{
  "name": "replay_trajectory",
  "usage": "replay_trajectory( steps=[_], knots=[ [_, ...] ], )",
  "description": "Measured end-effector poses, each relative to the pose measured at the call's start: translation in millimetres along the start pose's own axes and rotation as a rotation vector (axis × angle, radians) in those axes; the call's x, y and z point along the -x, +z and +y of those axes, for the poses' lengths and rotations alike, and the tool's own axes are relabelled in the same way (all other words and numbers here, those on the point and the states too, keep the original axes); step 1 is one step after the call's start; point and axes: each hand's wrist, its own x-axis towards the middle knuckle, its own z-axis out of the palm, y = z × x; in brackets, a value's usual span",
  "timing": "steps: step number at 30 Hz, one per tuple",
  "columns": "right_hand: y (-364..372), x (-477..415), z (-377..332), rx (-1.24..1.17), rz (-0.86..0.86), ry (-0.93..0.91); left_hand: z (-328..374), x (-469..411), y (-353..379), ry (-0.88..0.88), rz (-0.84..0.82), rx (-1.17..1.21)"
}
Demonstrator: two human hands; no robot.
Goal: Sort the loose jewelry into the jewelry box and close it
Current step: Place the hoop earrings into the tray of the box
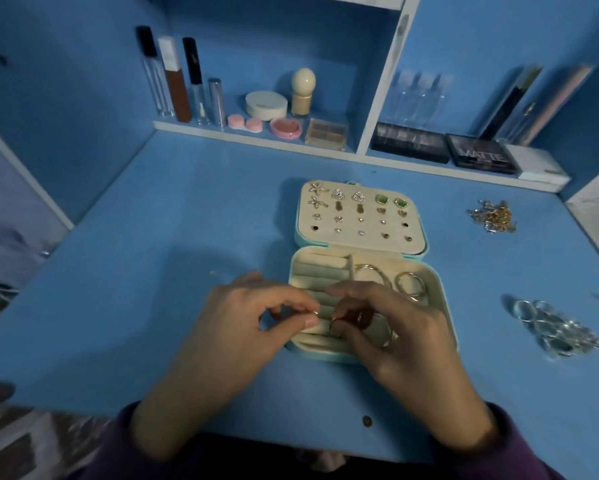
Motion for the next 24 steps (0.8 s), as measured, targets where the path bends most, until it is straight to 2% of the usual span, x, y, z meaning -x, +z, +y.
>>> replay_trajectory(
  steps=[11, 17, 24],
  knots=[
    [-2.8, -2.7, -1.8, 0.068, -0.122, -0.078, -3.7, 1.3, 2.9, 0.028, -0.026, -0.084],
    [-3.0, 0.9, -1.4, 0.048, -0.094, -0.04, -1.6, 0.9, 0.1, 0.06, -0.017, -0.061],
    [-2.5, 1.8, 0.0, -0.057, -0.078, 0.038, 0.1, 2.0, -4.0, 0.039, -0.107, -0.2]
  ],
)
